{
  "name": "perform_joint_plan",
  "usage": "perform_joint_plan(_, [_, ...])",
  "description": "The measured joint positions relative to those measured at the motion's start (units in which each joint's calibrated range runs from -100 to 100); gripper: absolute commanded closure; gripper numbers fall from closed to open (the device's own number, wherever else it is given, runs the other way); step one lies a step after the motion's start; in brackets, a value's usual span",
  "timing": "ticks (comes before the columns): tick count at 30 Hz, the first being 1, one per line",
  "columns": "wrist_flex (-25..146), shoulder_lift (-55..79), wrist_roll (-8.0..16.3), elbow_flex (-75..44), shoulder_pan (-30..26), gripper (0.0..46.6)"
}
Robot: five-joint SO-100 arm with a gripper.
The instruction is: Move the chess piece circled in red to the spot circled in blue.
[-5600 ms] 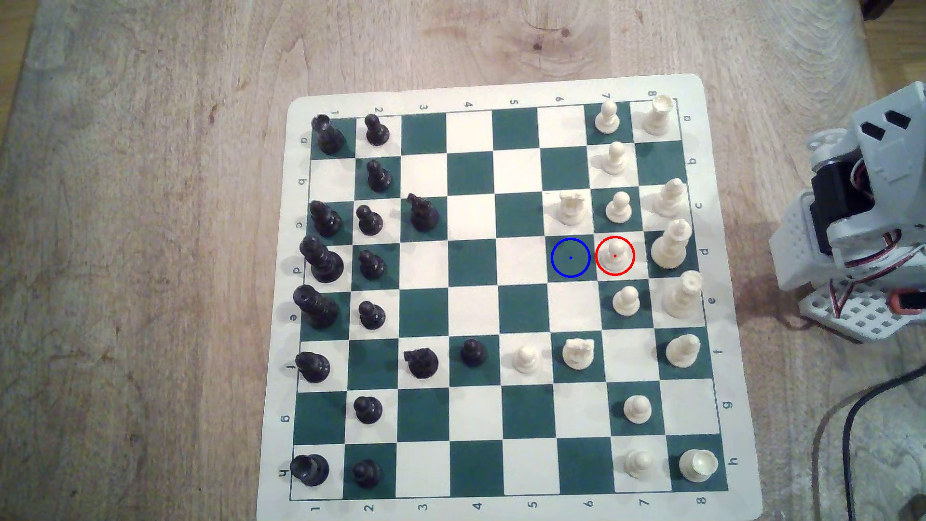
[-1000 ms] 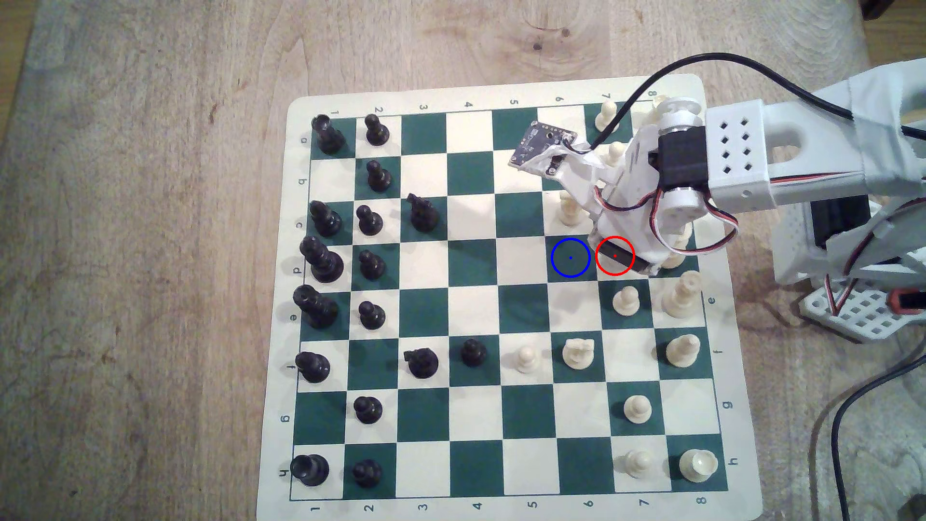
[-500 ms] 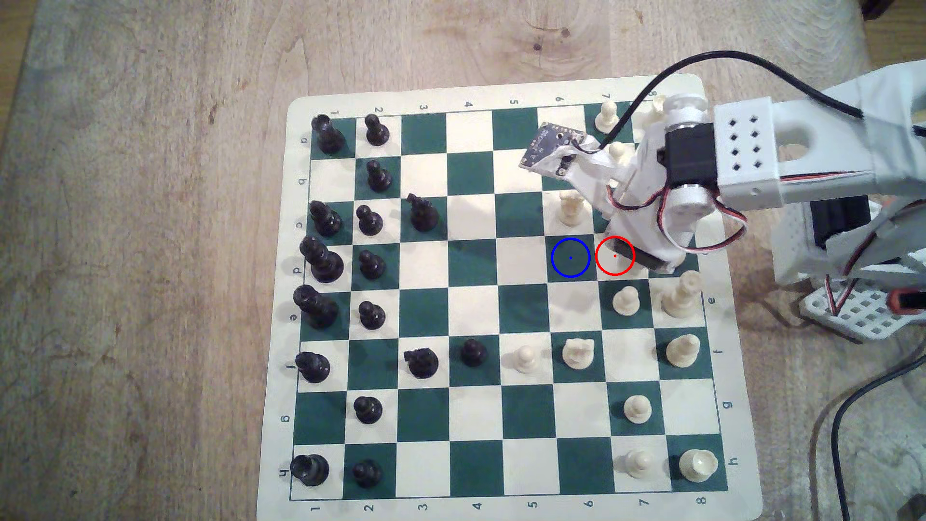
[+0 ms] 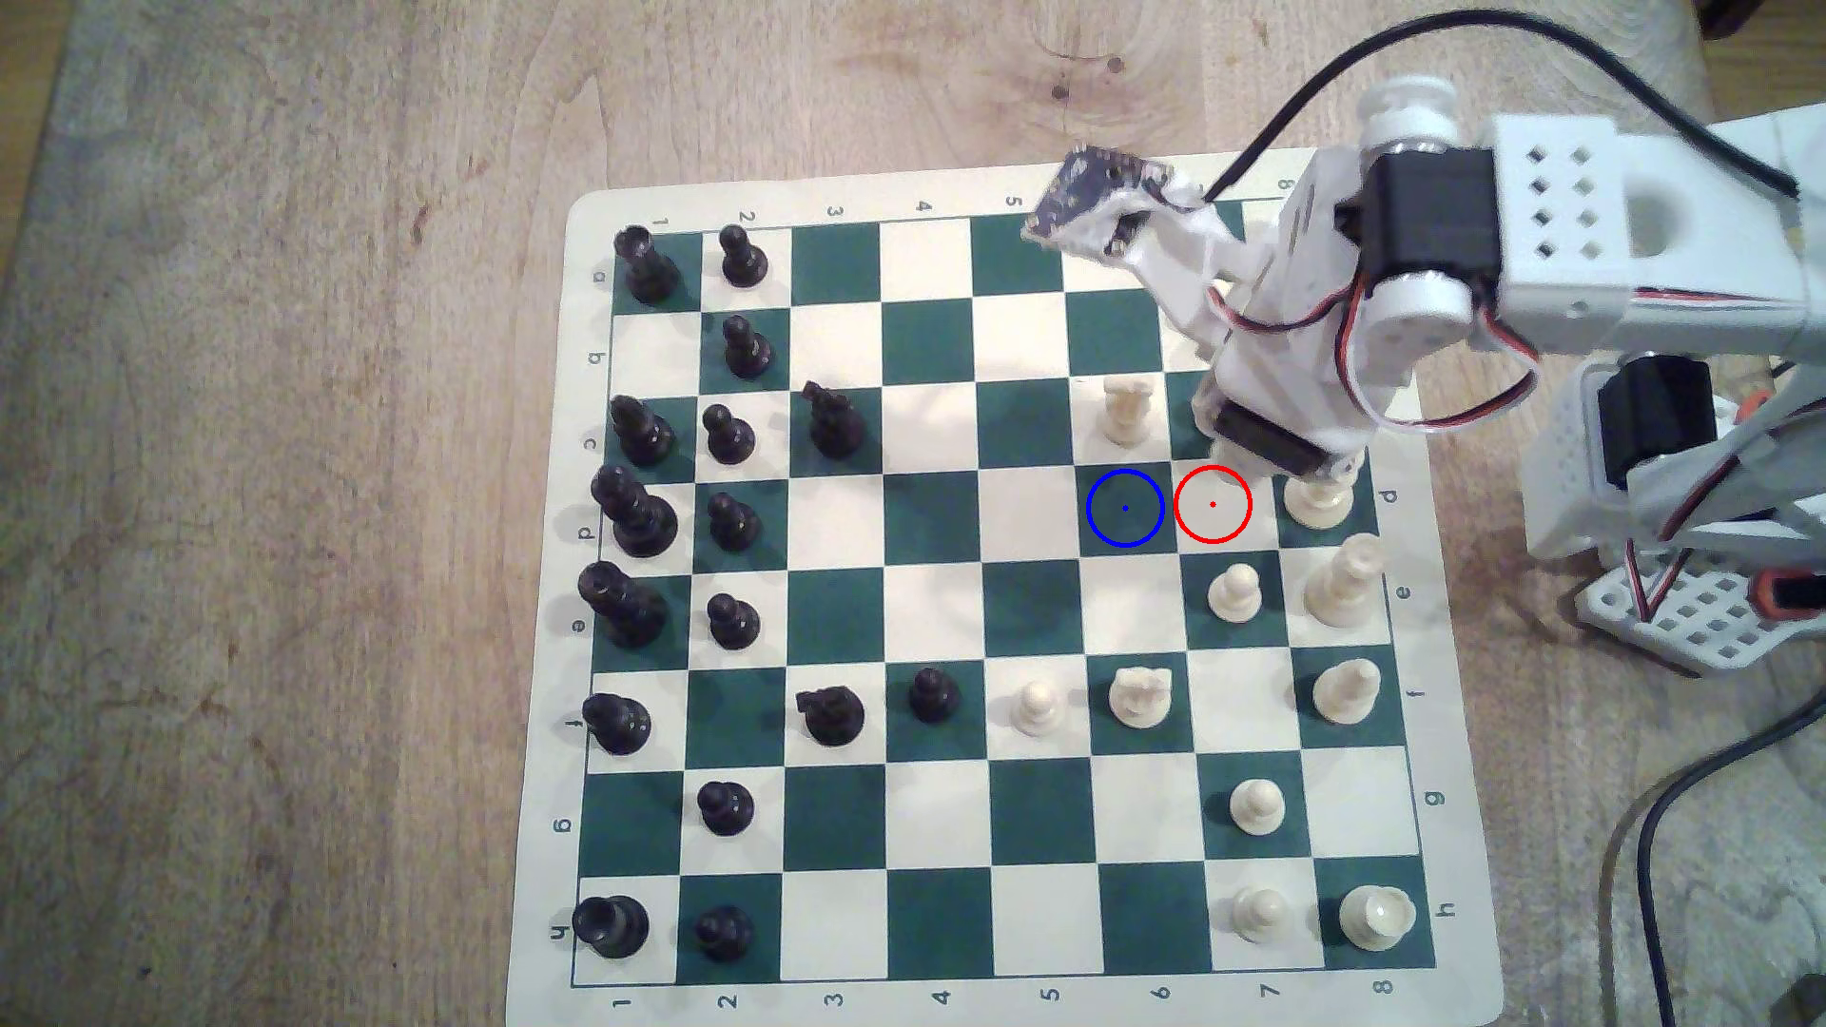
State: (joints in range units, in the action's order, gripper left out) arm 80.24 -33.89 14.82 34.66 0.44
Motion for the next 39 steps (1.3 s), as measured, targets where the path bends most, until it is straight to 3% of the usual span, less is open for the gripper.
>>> perform_joint_plan(18, [-17.9,13.2,0.3,3.8,-0.6,44.2])
perform_joint_plan(39, [-22.9,16.3,0.3,6.7,-1.2,44.2])
